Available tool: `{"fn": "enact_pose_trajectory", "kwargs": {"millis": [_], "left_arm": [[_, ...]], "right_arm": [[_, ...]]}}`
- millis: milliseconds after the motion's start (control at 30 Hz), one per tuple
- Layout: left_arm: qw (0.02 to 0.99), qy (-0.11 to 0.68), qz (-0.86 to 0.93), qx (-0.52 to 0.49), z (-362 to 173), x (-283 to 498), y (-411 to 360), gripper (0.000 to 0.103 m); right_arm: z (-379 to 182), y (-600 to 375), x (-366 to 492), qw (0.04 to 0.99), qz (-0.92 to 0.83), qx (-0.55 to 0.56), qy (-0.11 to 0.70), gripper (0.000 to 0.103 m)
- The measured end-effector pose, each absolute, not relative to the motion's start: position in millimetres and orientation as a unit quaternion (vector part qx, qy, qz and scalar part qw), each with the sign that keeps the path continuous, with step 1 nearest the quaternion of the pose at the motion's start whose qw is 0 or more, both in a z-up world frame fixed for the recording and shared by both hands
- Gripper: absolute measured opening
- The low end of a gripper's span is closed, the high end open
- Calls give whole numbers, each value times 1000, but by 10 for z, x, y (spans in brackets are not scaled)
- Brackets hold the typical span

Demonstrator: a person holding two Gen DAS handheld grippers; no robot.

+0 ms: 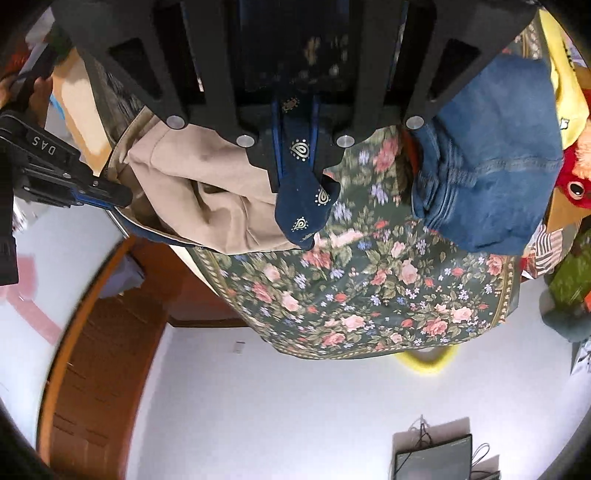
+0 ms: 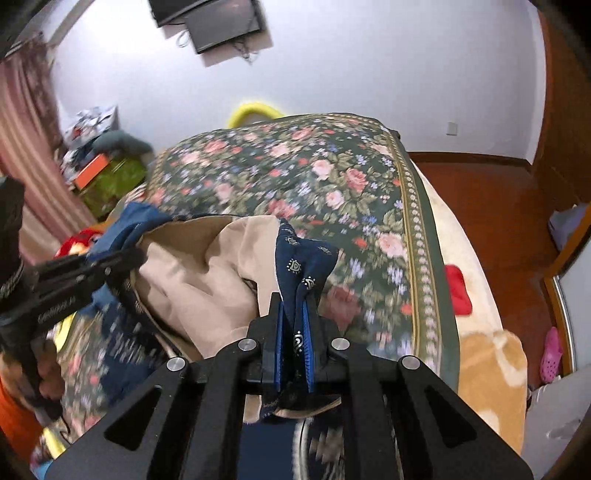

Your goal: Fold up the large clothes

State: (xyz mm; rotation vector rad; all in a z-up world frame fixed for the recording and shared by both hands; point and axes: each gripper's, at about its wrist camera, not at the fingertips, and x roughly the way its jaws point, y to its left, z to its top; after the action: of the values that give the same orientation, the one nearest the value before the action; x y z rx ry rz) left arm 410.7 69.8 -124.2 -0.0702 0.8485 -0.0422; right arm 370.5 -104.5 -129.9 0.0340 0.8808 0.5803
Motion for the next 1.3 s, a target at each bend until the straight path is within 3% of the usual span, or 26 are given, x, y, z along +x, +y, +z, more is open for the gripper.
{"fn": "enact_pose_trajectory", "kwargs": {"millis": [200,500,600,667,733,833,1167,1300], "left_arm": [[901,432,-41,-5,-1289,3531,598,11],[870,493,-26,-6,-1901,2820,615,14],[855,518,-21,-13,-2074,2733,643,30],[850,526,-14,-20,-2133,2665,655,50],[847,530,-12,-29,-2126,2620,671,53],[845,532,-24,-44,-2023,2608,678,59],[879,474,-31,-35,-1521,3000,650,79],[872,484,-44,-62,-1533,3282,726,79]], "right_arm": [[-1405,-1159,3223,852,287,19,437,8],[-1855,-1276,2679,835,275,24,476,11],[-1929,-1263,2563,836,266,5,481,16],[-1945,-1249,2540,832,264,-7,488,31],[-1915,-1270,2503,835,260,-8,485,48],[-1781,-1294,2496,840,261,1,476,60],[-1503,-1182,2825,857,264,30,440,66],[-1513,-1080,3048,854,271,28,443,66]]}}
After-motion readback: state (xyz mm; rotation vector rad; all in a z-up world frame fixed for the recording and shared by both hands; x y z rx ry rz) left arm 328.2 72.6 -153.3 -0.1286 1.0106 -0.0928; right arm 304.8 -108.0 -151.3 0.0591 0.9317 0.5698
